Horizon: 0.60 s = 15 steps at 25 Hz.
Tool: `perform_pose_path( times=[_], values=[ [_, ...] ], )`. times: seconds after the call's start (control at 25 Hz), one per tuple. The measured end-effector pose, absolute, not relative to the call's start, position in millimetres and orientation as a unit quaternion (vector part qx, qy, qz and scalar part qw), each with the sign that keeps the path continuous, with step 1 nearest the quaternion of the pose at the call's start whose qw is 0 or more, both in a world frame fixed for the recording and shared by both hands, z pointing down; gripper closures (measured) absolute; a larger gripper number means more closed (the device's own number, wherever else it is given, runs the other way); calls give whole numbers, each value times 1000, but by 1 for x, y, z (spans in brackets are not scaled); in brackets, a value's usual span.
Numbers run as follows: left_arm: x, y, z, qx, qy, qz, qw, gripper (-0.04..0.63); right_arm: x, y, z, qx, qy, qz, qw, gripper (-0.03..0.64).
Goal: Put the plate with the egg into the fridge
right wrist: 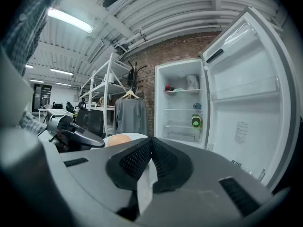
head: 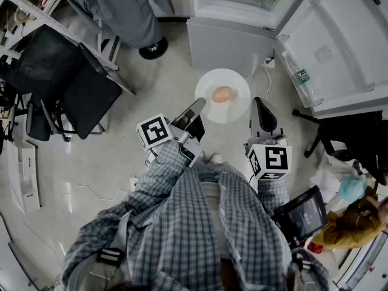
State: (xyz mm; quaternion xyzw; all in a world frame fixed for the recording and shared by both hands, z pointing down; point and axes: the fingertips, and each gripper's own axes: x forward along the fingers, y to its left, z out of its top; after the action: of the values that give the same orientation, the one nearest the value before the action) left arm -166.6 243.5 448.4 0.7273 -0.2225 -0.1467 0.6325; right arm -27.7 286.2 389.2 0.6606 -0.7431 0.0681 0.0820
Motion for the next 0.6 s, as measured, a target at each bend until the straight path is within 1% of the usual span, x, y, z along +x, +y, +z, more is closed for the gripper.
perform_pose_path(
  times=[0.12,0.6],
  values=[
    [-161,242,436,728,-211,-160,632,577,-28,286,390,662,-742,71,81,611],
    [-162,241,438,724,-210,-164,636,577,-22,286,393,672,-733,78,75,611]
  ],
)
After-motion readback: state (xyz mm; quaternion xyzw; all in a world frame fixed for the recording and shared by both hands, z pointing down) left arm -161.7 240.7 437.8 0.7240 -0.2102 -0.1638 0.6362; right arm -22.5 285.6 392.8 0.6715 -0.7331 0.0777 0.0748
